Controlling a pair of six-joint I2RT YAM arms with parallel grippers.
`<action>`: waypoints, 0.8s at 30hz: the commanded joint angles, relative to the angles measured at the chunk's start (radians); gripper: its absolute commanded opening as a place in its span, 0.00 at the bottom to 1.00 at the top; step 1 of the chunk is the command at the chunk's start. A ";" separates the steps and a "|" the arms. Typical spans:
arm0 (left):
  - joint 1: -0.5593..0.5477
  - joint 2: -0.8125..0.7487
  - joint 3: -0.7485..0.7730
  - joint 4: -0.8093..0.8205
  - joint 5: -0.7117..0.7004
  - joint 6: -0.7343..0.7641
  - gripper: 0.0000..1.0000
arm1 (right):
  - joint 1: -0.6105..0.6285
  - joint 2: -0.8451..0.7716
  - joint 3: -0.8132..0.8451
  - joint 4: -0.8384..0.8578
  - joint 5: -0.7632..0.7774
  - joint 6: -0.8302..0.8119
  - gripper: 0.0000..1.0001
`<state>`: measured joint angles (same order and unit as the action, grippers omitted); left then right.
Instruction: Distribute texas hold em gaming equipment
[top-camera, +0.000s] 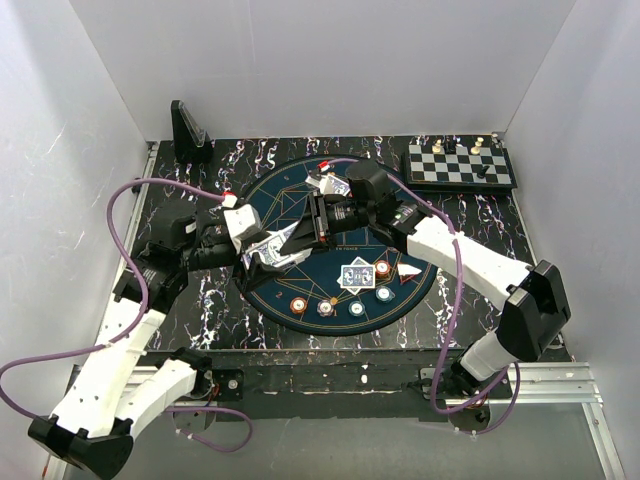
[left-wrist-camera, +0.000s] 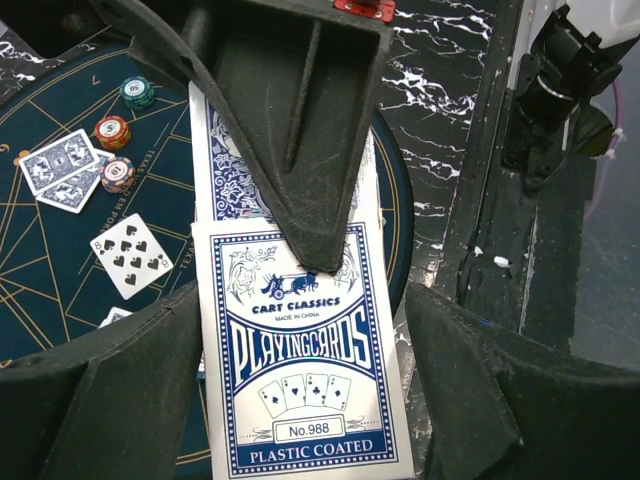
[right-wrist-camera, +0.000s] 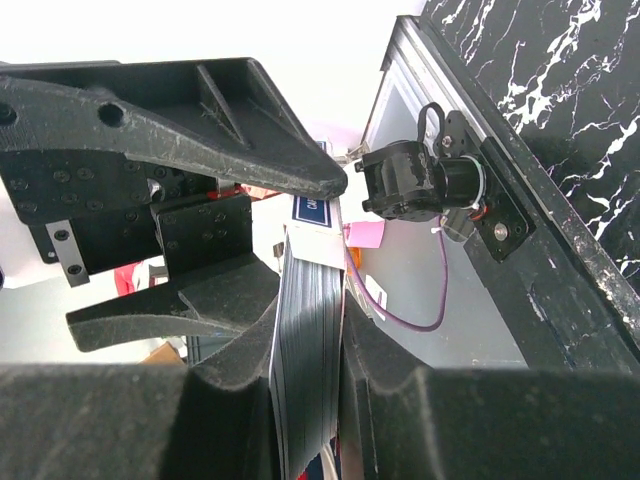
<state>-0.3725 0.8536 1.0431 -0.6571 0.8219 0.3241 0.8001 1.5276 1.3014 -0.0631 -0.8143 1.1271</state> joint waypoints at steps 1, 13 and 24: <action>-0.023 -0.008 0.034 -0.033 -0.007 0.102 0.79 | 0.002 0.003 0.050 0.011 -0.003 0.011 0.16; -0.065 0.016 0.037 -0.056 -0.047 0.179 0.75 | 0.011 0.017 0.065 -0.014 0.010 0.013 0.14; -0.072 0.012 0.035 -0.068 -0.069 0.179 0.42 | 0.019 0.022 0.085 -0.055 0.020 0.000 0.41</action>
<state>-0.4297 0.8757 1.0462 -0.7120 0.7349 0.4835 0.8112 1.5562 1.3281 -0.1322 -0.7925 1.1233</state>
